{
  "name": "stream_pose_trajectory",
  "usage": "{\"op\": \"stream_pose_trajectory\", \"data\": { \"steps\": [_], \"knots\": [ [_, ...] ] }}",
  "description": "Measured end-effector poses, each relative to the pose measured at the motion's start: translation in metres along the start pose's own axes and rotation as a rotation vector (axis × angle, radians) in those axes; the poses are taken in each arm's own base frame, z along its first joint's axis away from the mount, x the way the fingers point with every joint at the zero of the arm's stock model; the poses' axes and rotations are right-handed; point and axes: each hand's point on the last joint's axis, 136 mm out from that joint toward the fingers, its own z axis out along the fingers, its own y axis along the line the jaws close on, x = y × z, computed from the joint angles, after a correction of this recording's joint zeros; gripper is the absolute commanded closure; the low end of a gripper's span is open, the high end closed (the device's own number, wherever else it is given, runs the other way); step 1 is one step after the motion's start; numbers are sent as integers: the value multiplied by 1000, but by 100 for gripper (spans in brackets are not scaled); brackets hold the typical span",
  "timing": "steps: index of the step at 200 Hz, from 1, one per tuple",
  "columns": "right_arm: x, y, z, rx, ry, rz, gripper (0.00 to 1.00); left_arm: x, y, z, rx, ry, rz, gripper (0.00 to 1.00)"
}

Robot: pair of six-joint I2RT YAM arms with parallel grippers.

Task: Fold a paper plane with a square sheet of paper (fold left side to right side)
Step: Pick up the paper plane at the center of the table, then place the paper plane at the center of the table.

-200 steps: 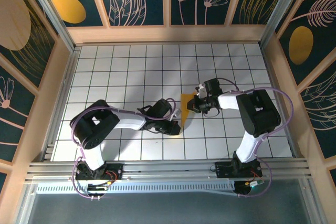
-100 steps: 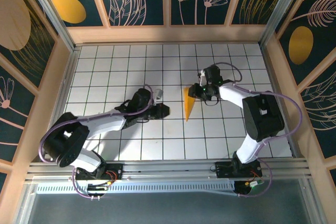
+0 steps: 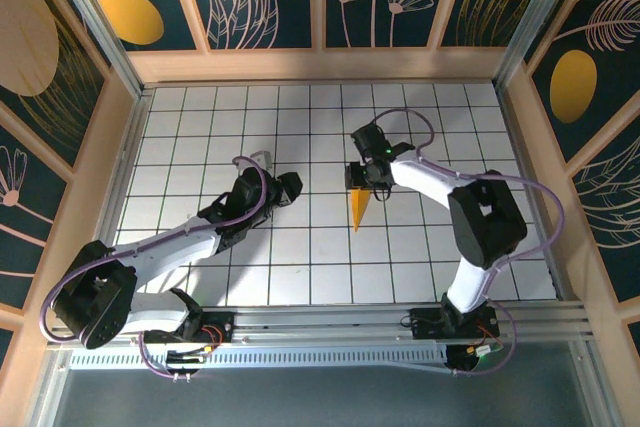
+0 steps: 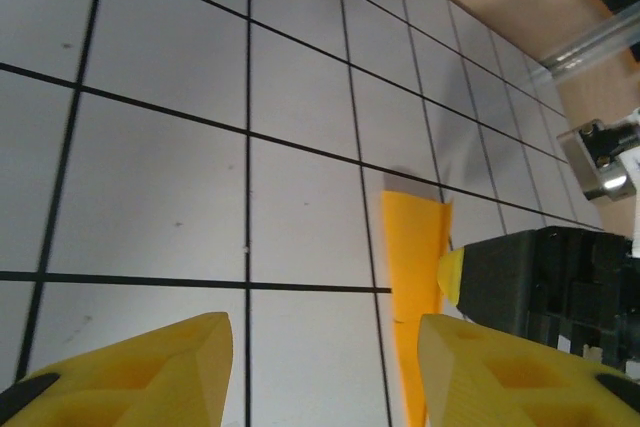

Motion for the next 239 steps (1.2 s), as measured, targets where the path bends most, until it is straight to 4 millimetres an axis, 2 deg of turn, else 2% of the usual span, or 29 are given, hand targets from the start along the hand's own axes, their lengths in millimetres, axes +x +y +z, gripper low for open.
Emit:
{"op": "stream_pose_trajectory", "data": {
  "steps": [29, 56, 78, 99, 122, 145, 163, 186, 209, 239],
  "knots": [
    [13, -6, 16, 57, 46, -15, 60, 0, 8, 0, -36, -7, 3, 47],
    [14, -10, 16, 80, 48, -12, 86, 0, 14, -1, -66, -14, 7, 42],
    [12, -12, 11, 94, 38, -2, 100, -3, 21, -5, -104, -28, 4, 36],
    [4, -11, -6, 87, 1, -2, 100, -11, 26, -12, -135, -64, -2, 28],
    [-14, -2, -38, 20, -78, 12, 100, -26, 26, -26, -149, -127, -15, 17],
    [-35, 12, -72, -163, -169, 51, 100, -44, 21, -42, -137, -202, -46, 9],
    [-47, 11, -92, -337, -232, 118, 100, -55, 19, -55, -120, -252, -74, 7],
    [-46, 10, -94, -536, -237, 190, 100, -60, 24, -64, -115, -280, -96, 5],
    [-31, 31, -92, -705, -176, 206, 100, -57, 30, -65, -121, -282, -109, 5],
    [-26, 50, -96, -864, -155, 206, 100, -54, 35, -65, -130, -279, -115, 4]
  ]
}}
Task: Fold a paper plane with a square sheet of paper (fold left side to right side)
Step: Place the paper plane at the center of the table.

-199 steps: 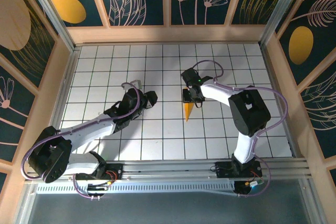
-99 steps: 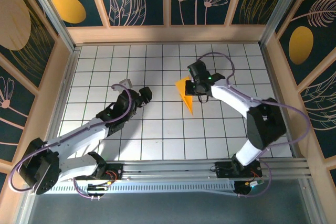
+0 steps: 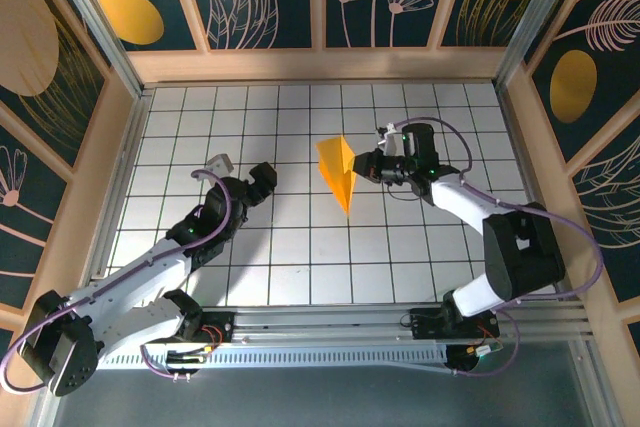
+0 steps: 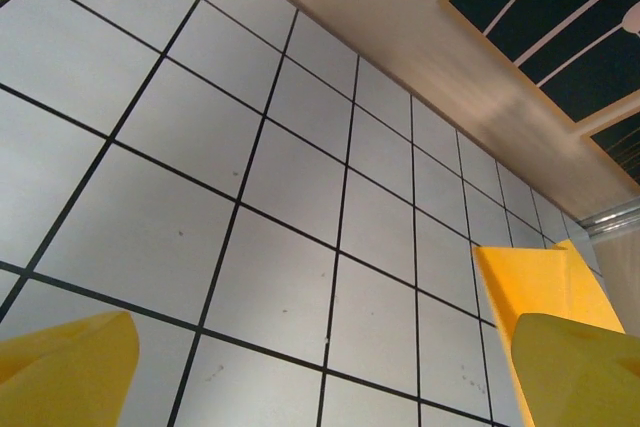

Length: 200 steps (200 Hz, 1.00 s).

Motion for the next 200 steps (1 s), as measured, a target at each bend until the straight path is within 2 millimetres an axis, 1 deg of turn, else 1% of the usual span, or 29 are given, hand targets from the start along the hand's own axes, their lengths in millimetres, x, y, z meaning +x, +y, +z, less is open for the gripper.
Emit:
{"op": "stream_pose_trajectory", "data": {
  "steps": [29, 80, 109, 169, 200],
  "knots": [
    [7, 4, 12, -77, 21, 17, 100, 2, 4, -1, -5, 0, -1, 4],
    [35, 4, 48, -132, 107, 42, 100, -3, 3, -5, 5, -16, -24, 4],
    [47, 2, 63, -145, 137, 50, 100, -7, 4, -8, 2, -31, -33, 3],
    [64, -16, 86, -144, 173, 90, 100, -10, 8, -10, -18, -43, -34, 3],
    [73, -35, 95, -110, 190, 119, 100, -10, 9, -10, -23, -49, -33, 3]
  ]
}}
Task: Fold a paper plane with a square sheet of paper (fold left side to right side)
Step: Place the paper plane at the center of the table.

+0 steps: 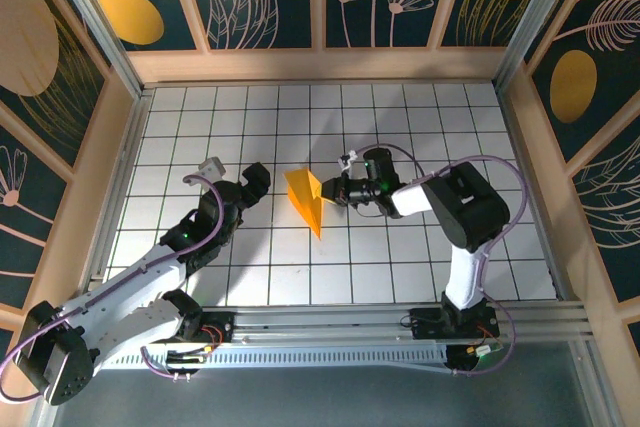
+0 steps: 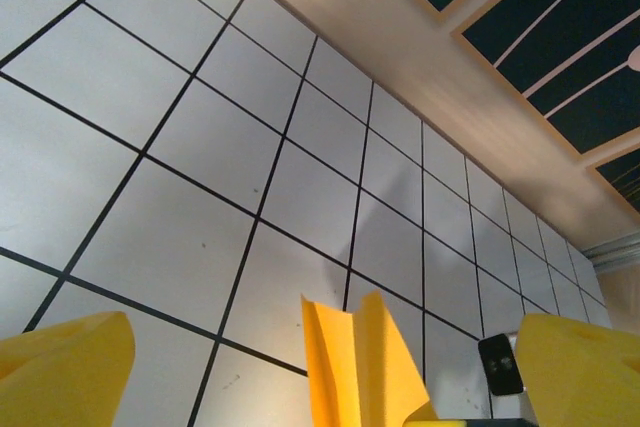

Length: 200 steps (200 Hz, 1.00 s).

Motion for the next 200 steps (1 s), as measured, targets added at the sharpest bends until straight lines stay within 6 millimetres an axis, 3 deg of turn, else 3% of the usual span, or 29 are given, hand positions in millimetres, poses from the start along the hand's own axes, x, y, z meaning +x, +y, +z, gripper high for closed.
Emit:
{"op": "stream_pose_trajectory", "data": {
  "steps": [27, 113, 154, 200],
  "knots": [
    [1, -14, 3, 30, -4, 19, 100, 0, 1, 0, -4, -1, 2, 3],
    [1, -31, 4, 93, -22, 16, 100, 8, 7, 6, -31, 21, 15, 2],
    [2, -39, 3, 129, -23, 16, 88, 16, 11, 11, -49, 44, 24, 2],
    [2, -36, 2, 130, -23, -16, 83, 25, 14, 16, -60, 77, 28, 1]
  ]
}}
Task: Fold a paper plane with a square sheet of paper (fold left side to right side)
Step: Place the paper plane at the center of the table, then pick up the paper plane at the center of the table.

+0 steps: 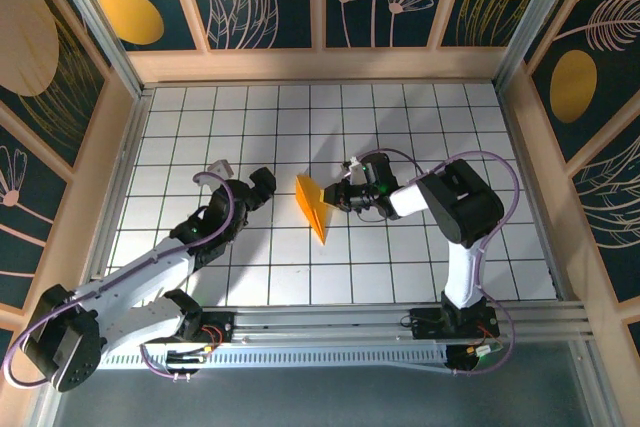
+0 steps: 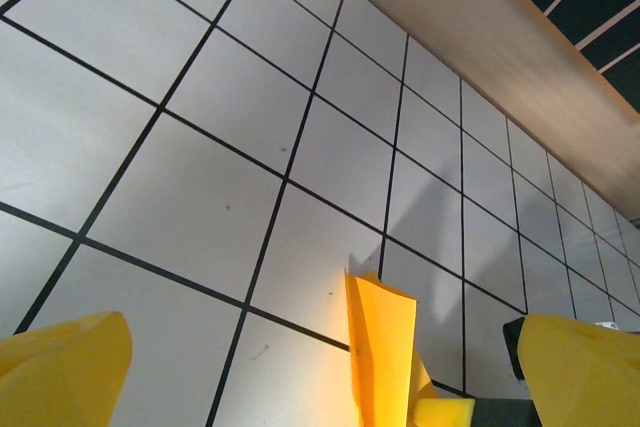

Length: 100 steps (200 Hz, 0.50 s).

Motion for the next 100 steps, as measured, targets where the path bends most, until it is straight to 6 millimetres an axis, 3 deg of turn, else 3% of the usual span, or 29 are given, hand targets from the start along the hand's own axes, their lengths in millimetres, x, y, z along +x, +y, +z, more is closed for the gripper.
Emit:
{"op": "stream_pose_trajectory", "data": {
  "steps": [100],
  "knots": [
    [-7, 4, -20, 122, -34, -97, 68, 32, 14, 23, -43, 130, -3, 1]
  ]
}}
